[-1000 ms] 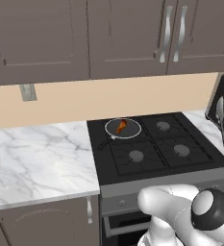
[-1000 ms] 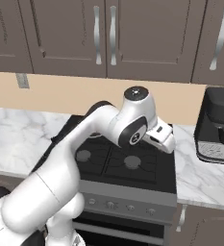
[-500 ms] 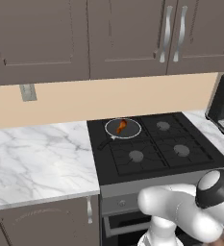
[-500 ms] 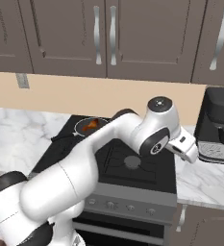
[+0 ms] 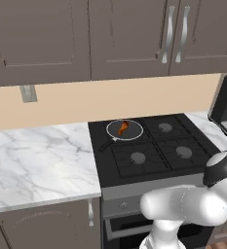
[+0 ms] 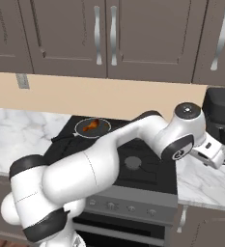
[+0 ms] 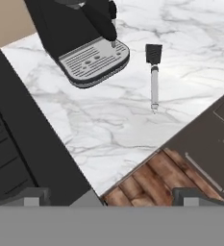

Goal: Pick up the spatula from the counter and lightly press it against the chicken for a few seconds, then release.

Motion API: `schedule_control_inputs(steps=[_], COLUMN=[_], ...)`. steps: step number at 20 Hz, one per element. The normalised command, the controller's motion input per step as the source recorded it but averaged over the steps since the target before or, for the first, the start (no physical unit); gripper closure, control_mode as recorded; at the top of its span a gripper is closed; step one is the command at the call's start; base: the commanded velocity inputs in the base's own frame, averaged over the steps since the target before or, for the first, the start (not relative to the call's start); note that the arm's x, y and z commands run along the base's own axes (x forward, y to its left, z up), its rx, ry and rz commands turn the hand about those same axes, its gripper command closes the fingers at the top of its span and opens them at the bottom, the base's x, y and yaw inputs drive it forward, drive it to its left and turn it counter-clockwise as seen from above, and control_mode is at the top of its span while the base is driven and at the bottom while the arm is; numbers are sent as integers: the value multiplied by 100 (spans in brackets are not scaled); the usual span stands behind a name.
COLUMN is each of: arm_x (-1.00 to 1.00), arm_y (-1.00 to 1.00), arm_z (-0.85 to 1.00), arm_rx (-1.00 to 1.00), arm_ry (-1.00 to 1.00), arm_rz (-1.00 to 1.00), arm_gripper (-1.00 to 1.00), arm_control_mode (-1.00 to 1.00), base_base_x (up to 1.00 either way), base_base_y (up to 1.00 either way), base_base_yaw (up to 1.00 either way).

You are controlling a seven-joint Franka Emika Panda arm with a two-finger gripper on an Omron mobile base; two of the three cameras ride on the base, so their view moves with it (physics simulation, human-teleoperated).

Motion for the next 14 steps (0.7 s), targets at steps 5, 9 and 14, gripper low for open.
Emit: schedule_control_inputs(steps=[5,9,14], arm_x=[0,0,0], arm_y=[-28,-14,-34], arm_z=[-8,-7,-24], arm_rx=[3,5,1], arm_ry=[0,0,-1], arm_rz=[1,4,3], arm_gripper=[-100,-100,-100], arm_control_mode=[-100,-100,-100], base_base_x=[0,0,0], base_base_y=[0,0,0], base_base_yaw=[0,0,0])
